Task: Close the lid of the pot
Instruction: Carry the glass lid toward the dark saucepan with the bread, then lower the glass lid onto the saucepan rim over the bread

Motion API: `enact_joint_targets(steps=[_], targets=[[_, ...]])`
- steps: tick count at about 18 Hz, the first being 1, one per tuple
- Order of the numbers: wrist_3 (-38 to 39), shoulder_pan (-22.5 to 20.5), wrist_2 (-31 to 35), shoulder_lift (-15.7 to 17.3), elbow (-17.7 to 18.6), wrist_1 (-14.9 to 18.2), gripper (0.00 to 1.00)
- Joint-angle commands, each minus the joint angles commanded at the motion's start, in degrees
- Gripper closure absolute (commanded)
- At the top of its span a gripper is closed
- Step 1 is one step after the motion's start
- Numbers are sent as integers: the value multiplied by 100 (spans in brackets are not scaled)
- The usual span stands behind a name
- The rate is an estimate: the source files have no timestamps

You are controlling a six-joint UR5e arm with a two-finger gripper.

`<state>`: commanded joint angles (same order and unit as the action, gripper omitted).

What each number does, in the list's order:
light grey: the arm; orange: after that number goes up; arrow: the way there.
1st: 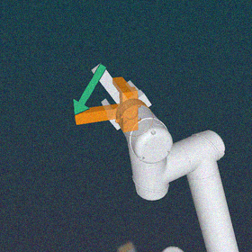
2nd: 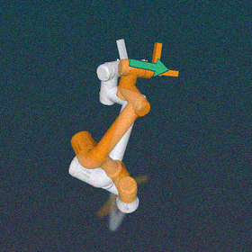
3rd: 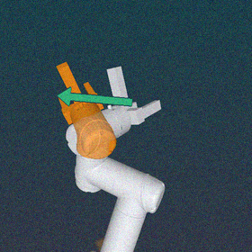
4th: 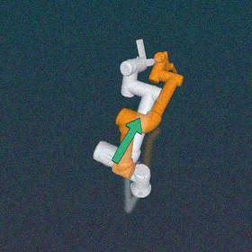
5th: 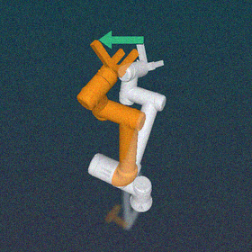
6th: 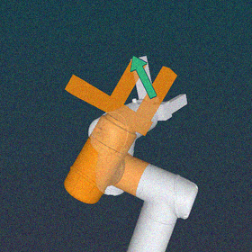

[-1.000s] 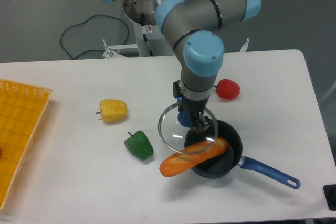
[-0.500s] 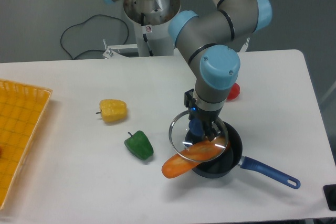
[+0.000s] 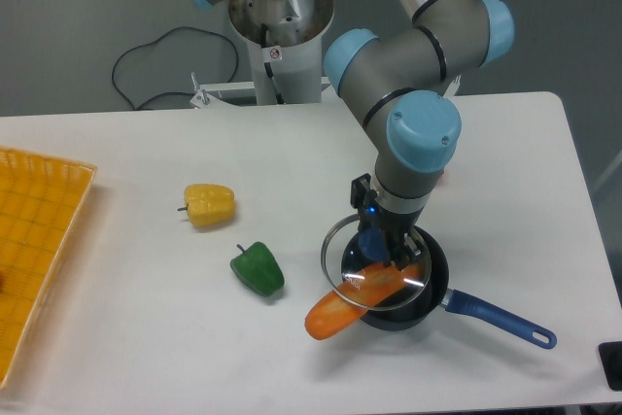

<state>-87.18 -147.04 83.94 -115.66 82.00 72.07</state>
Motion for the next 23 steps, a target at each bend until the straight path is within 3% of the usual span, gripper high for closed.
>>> enact_joint_targets(steps=[12,16,18,22,23], targets=[[-44,-35,-53,-79,0,-79,86],[-220,-141,-53,-123,123,-290,78],[-211,-141,-44,-132,123,-290,66],[-203,-141,-18,-149,141,-299,1],[-168,-132,-18,-149,141,-290,0]])
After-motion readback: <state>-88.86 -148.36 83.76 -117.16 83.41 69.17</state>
